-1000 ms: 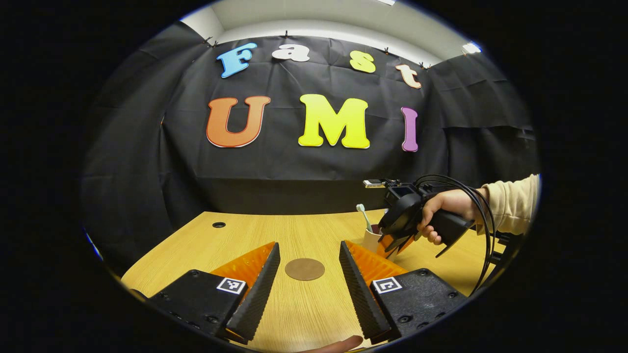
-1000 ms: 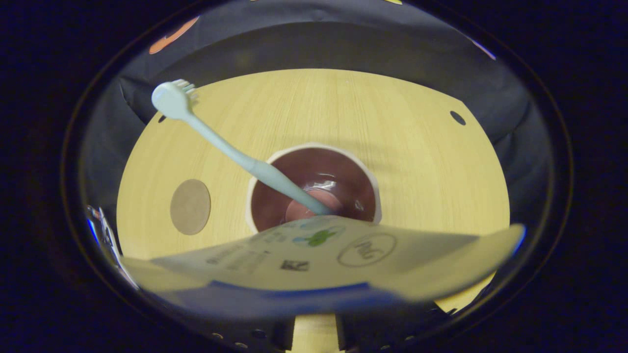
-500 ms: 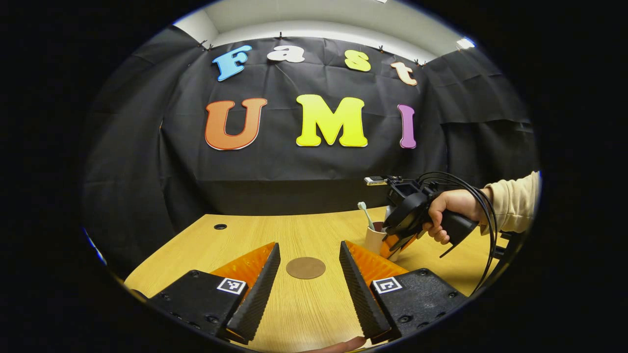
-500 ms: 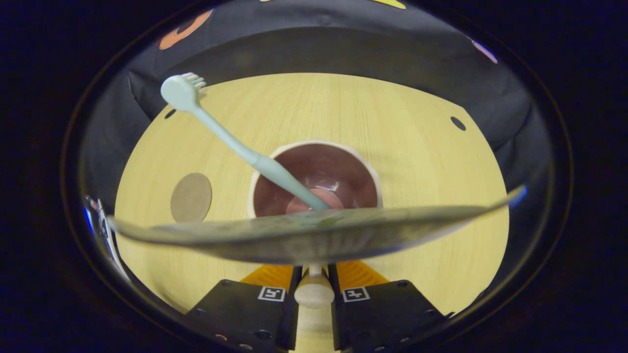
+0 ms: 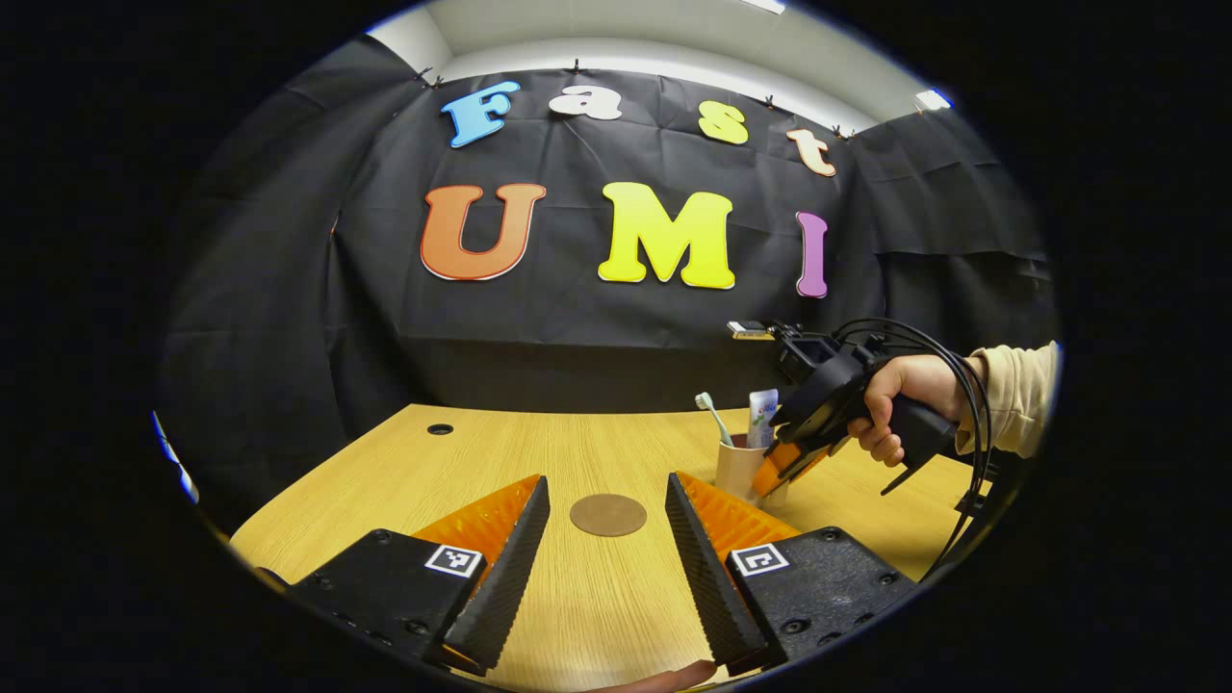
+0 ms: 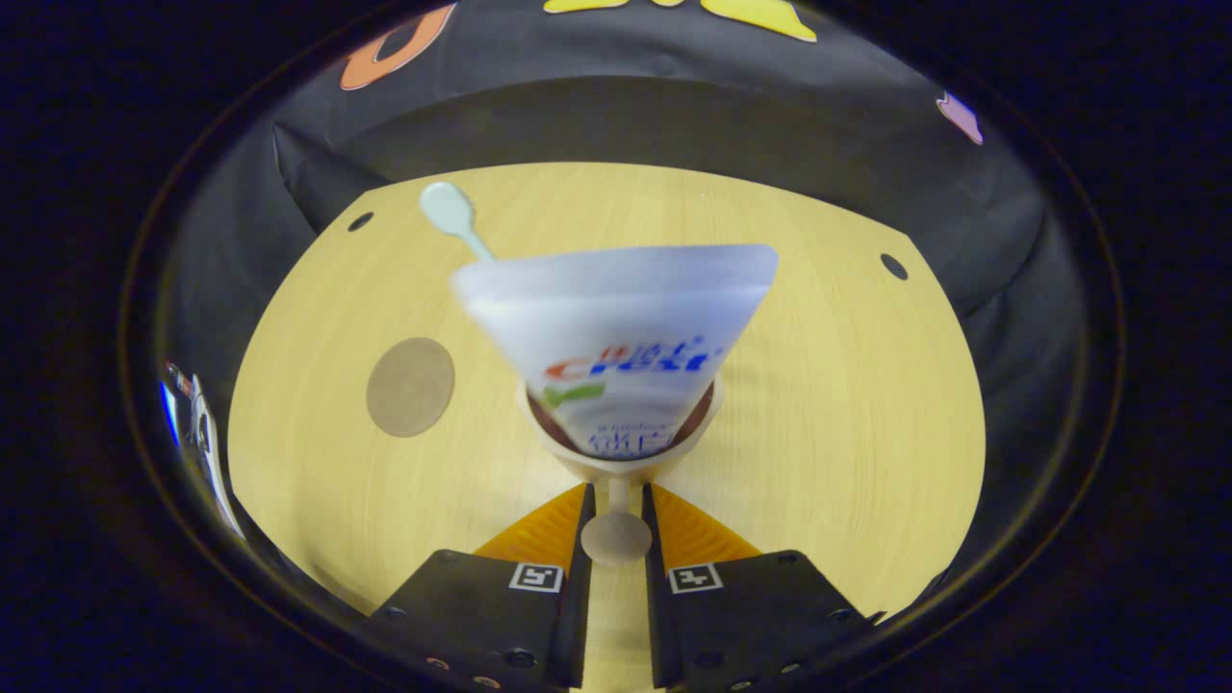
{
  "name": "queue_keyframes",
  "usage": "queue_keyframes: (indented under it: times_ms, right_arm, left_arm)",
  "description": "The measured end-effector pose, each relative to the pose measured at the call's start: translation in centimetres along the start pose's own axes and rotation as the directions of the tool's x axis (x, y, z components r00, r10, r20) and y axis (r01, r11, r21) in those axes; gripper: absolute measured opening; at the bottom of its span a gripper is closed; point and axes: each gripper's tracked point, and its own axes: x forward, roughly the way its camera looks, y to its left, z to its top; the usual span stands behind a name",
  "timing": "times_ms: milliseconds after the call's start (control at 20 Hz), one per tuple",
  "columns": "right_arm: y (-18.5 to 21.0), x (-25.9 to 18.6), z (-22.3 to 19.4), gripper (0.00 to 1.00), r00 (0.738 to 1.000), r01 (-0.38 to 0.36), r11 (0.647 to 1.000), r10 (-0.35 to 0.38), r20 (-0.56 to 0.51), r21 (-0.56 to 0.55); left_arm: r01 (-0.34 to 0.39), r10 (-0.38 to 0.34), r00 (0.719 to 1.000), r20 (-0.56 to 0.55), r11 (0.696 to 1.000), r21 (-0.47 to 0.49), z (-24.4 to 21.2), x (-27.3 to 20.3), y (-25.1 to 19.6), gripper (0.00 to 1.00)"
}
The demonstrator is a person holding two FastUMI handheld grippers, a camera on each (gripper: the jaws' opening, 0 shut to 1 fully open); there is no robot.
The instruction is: Put the toothbrush and toothpaste on the desktop into the cup, then pick up the cup and place it on the coaster on the desktop.
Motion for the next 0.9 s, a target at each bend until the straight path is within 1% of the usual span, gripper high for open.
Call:
queue_keyframes:
  times_ms: [100,200,400,550,650,700,800,900]
  right_arm:
    - [-0.1,0.1,-0.9,0.24,0.999,-0.002,0.999,0.000,-0.042,-0.035]
    - [-0.4,-0.1,-1.0,0.24,0.998,-0.019,0.999,0.016,-0.064,-0.036]
    - [-0.6,0.2,-1.1,0.24,0.997,-0.035,0.999,0.035,-0.067,0.000]
    - [-0.4,0.2,-1.1,0.23,0.997,-0.036,0.999,0.034,-0.069,-0.017]
    - [-0.4,0.4,-1.0,0.24,0.996,-0.036,0.999,0.035,-0.083,-0.011]
    - [-0.5,0.4,-0.9,0.23,0.996,-0.032,0.999,0.031,-0.086,-0.008]
    - [-1.0,0.7,-0.6,0.24,0.996,-0.015,1.000,0.016,-0.087,0.007]
    - [-1.2,0.9,-0.2,0.28,0.995,-0.017,1.000,0.018,-0.100,0.019]
  left_arm:
    - [-0.015,0.015,1.000,0.001,1.000,0.004,-0.2,-0.4,0.8,0.79]
    - [-0.030,0.030,1.000,0.000,1.000,0.008,-0.4,-0.5,1.5,0.79]
    - [-0.022,0.022,1.000,-0.013,1.000,0.015,-0.7,-0.5,1.4,0.79]
    - [-0.006,0.007,1.000,-0.011,1.000,0.010,-0.5,-0.4,0.7,0.78]
    - [0.002,-0.002,1.000,-0.008,1.000,0.006,-0.3,-0.3,0.3,0.79]
    - [0.005,-0.005,1.000,-0.009,1.000,0.005,-0.3,-0.3,0.2,0.79]
    - [0.008,-0.008,1.000,-0.010,1.000,0.013,-0.4,-0.3,0.0,0.79]
    - [0.007,-0.007,1.000,-0.011,1.000,0.022,-0.3,-0.3,0.0,0.79]
